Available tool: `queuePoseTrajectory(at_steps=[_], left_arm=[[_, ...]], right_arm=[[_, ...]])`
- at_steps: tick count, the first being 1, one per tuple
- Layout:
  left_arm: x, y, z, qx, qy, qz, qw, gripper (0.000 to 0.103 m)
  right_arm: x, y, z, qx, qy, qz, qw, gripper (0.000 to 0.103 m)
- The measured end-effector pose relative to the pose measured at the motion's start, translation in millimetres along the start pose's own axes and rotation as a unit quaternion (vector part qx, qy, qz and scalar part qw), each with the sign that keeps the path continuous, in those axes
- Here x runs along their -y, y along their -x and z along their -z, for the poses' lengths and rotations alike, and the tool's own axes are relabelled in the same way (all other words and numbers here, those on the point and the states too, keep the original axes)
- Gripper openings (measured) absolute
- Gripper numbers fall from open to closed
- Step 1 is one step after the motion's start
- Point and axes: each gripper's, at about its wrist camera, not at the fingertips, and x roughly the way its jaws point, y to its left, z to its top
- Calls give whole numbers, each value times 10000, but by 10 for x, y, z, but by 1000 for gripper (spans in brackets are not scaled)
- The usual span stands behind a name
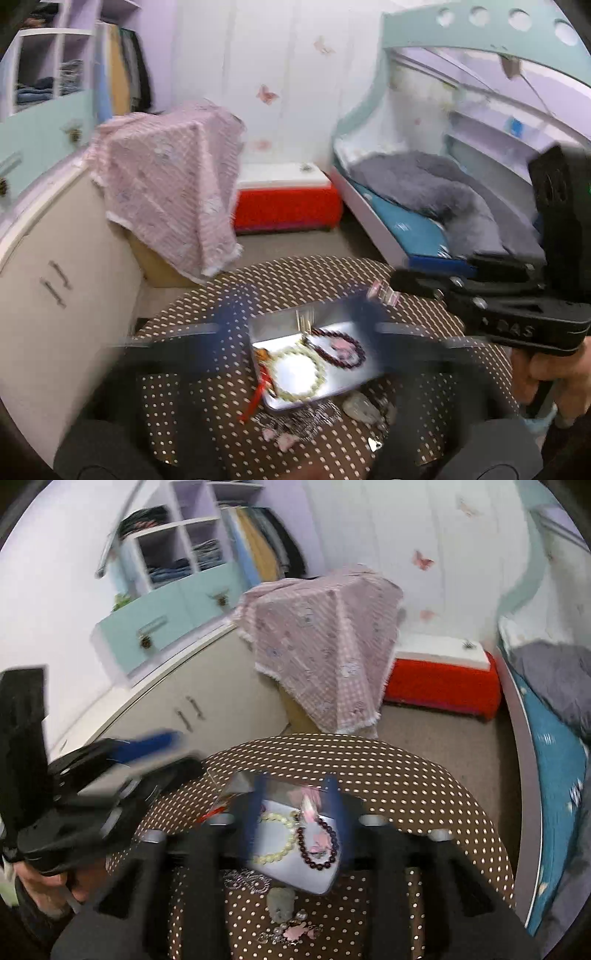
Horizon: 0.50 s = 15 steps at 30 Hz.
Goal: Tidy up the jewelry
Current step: 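Carry both pendants over the grey box and open both tools to drop them, then withdraw both open tools from the box toward the remaining jewelry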
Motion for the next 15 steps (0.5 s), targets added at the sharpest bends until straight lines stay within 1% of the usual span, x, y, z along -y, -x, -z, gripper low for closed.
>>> queuePoseTrajectory(at_steps=[1, 2, 4, 7, 15], left_arm=[[-16, 68, 13, 201, 56, -67, 9998, 97], [-42, 115, 21, 257, 103, -84, 9996, 97], [-91, 162, 38, 239, 198, -119, 9994, 97], [-161, 252, 86, 278, 317, -202, 9989, 97], [-269, 508, 223, 440, 552, -410, 9967, 97]], right_arm=[[41, 27, 13, 52, -101, 15, 9999, 83], [61, 54, 20, 104, -158, 31, 9998, 89], [105, 101, 43, 155, -258, 34, 9995, 90], [154, 195, 78, 292, -389, 164, 9987, 95], [168, 427, 145, 522, -441, 301, 9972, 95]])
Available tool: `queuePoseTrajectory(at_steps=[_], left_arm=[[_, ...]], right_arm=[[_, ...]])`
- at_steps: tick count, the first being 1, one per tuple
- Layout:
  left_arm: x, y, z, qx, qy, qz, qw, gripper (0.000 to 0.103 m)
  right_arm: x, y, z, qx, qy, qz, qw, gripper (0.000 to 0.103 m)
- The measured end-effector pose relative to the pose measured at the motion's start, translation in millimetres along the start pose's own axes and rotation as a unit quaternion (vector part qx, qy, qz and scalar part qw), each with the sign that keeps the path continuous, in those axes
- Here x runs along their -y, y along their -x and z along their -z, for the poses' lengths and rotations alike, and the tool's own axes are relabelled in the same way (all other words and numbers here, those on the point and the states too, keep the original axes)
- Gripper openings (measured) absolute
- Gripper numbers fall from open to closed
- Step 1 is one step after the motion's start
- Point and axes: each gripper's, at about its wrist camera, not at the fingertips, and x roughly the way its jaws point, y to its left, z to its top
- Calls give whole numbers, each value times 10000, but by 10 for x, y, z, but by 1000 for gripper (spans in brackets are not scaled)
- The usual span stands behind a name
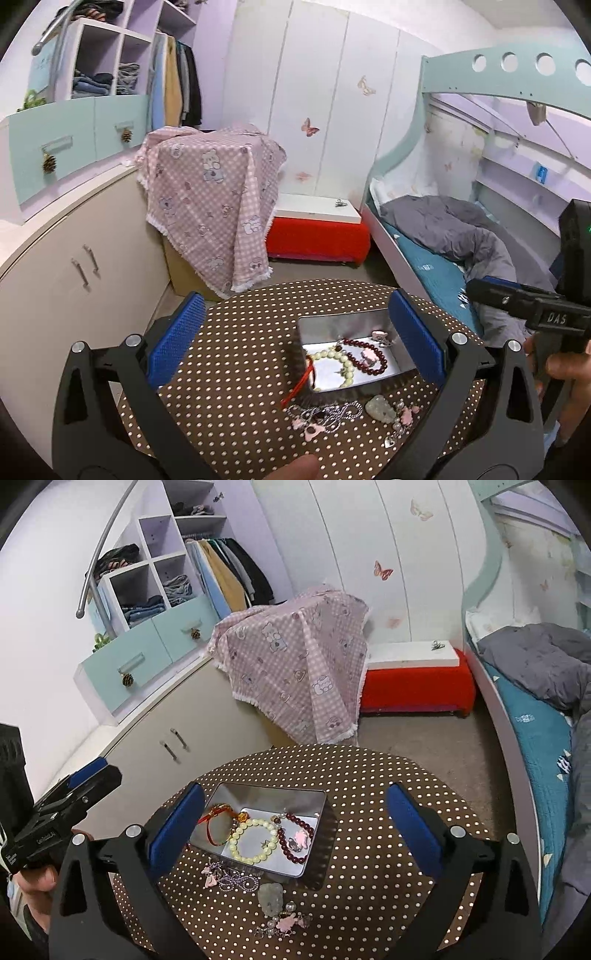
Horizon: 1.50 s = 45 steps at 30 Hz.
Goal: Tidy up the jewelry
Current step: 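Withdraw both open tools from the box toward the remaining jewelry, then grasp the white and pink heart charm with the left tool while the right tool approaches the silver chain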
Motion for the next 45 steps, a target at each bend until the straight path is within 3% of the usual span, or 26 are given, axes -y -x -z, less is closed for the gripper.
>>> queuePoseTrajectory(at_steps=[10, 21, 27, 35, 45], left_arm=[[-122, 164, 173, 2, 10, -266, 9996, 97], [-139, 190, 488, -302, -158, -406, 9986, 97], [-42, 94, 742, -628, -347, -389, 9967, 97], [85, -317, 1113, -1271, -486, -461, 9896, 97], [44, -637, 1175, -1727, -322, -572, 9828, 92]], right_arm=[[-132, 209, 81, 152, 194, 160, 9996, 95], [-134, 286, 264, 86, 199, 176, 9996, 95], [-60, 243, 472, -152, 100, 158, 9997, 95], [102, 41, 888, -712, -110, 124, 9973, 95], [127, -123, 1108, -1042, -170, 63, 9944, 95]])
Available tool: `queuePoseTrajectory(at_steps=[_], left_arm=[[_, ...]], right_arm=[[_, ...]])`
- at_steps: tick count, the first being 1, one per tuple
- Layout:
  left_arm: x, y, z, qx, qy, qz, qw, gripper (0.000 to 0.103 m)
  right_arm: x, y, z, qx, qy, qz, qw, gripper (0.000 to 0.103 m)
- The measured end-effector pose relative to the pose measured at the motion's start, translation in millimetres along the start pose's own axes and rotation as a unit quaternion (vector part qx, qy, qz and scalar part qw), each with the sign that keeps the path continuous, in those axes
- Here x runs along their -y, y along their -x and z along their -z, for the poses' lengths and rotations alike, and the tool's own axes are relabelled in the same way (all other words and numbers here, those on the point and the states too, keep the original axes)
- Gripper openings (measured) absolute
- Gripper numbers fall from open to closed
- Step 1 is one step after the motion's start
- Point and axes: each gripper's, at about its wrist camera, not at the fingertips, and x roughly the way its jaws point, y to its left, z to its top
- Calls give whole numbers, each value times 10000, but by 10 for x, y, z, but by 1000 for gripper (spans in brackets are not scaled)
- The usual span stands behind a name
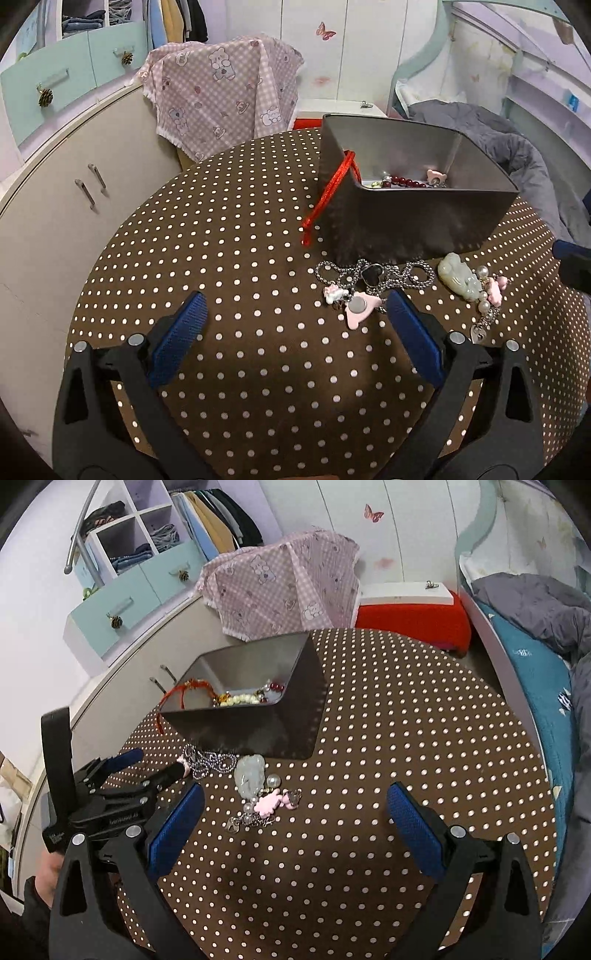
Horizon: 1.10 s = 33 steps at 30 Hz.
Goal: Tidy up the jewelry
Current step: 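Grasp the white and pink heart charm with the left tool while the right tool approaches the silver chain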
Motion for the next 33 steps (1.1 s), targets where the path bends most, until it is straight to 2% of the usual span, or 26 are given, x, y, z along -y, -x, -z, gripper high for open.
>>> queuePoseTrajectory(at_steps=[4, 11, 15, 19, 26, 27, 29, 30, 31, 33], left_arm=[[-12, -52, 0, -148, 36, 89, 9998, 74], [-20, -69, 8, -193, 51, 147, 9997, 72], [-7, -74, -14, -168, -10, 364, 9992, 34], [-90, -37, 32, -177, 27, 448, 9988, 16], [-251, 83, 151, -180, 78, 302, 9994, 17], [-263, 96, 164, -189, 59, 320, 9993, 20], [-286, 118, 178, -169, 32, 241, 9996, 57], [-309, 144, 193, -106, 43, 148, 9998, 79], [-342, 191, 210, 15, 100, 132, 9999, 79], [-375, 212, 224, 10, 144, 257, 9996, 79]], right_arm=[[-40, -53, 31, -64, 11, -55, 10000, 95], [-81, -53, 15, -45, -3, -99, 9999, 95], [-225, -91, -7, -64, 159, -172, 9997, 95], [-434, -168, -18, -99, 466, -289, 9984, 95], [-852, -429, -88, -163, 976, -471, 9940, 95], [-904, -482, -99, -187, 1016, -484, 9935, 95], [-998, -570, -115, -214, 1100, -499, 9924, 95], [-1032, -604, -117, -226, 1137, -500, 9920, 94], [-1064, -645, -121, -234, 1178, -489, 9916, 92], [-1078, -697, -124, -262, 1182, -497, 9914, 90]])
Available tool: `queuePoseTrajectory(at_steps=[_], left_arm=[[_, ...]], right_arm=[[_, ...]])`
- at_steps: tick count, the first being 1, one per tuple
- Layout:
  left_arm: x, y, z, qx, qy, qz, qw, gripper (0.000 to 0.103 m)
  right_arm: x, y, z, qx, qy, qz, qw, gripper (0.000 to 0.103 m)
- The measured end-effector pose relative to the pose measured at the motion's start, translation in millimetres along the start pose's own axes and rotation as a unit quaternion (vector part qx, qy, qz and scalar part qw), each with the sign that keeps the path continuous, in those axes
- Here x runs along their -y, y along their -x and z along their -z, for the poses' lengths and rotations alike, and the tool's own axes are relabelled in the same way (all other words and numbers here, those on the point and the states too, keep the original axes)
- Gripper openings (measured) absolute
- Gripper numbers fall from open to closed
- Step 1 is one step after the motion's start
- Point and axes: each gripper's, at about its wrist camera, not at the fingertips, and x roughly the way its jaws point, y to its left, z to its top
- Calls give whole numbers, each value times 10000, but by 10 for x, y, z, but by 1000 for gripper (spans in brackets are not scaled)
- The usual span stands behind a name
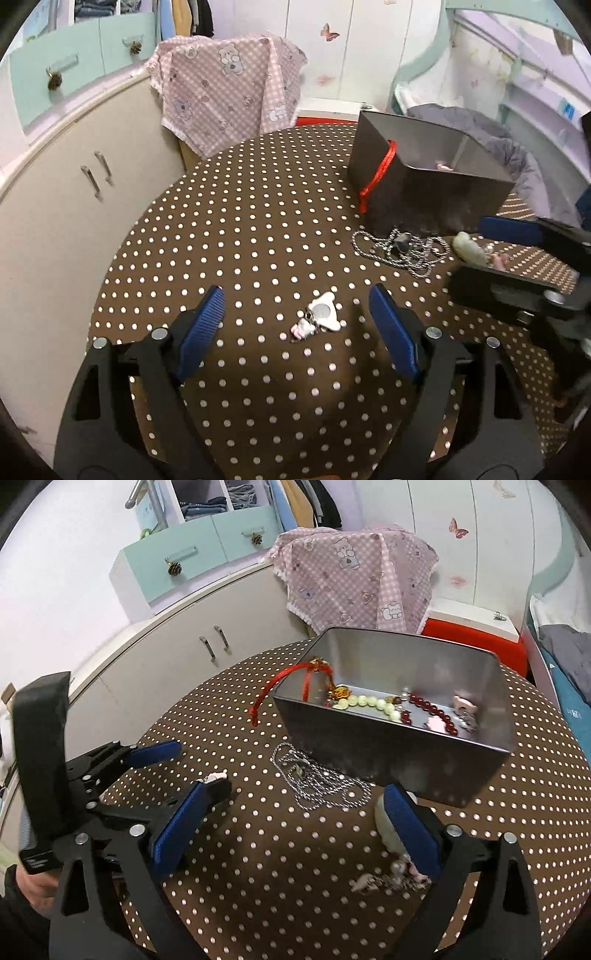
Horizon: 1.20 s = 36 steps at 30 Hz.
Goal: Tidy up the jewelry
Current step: 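Grasp the white and pink heart charm with the left tool while the right tool approaches the silver chain, then grasp the silver chain with the right tool while the left tool holds the charm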
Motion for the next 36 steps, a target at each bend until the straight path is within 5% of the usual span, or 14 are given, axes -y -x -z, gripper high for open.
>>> queuePoseTrajectory(at_steps=[3, 4, 6, 10, 13, 18, 29, 30, 31, 36], left_arm=[[-33, -26, 26, -82, -24, 130, 9999, 76], [-33, -41, 21, -114, -23, 179, 9998, 63], [-19, -74, 17, -187, -69, 232, 9995, 53], [50, -88, 6, -207, -312, 304, 9988, 28], [76, -85, 7, -208, -326, 372, 9986, 20], [46, -65, 18, -197, -234, 451, 9985, 20], [5, -55, 30, -185, -83, 492, 9986, 20], [-12, -53, 30, -181, -19, 534, 9984, 20], [-22, -49, 29, -178, 13, 548, 9983, 20], [-43, 16, 44, -107, 47, 525, 9986, 20]], right_arm=[[22, -98, -13, -58, -38, 0, 10000, 82], [29, -148, -22, -105, -49, -19, 9999, 77], [38, -241, -37, -183, -72, -13, 9998, 68], [8, -371, -52, -234, -73, 4, 9997, 64], [-69, -438, -67, -228, 146, 184, 9995, 60], [-79, -461, -40, -287, 381, 503, 9976, 38], [-281, -579, -13, -353, 949, 985, 9900, 42], [-290, -580, -6, -353, 978, 1019, 9893, 37], [-280, -568, 1, -354, 958, 991, 9898, 15], [-129, -422, 61, -305, 467, 532, 9970, 13]])
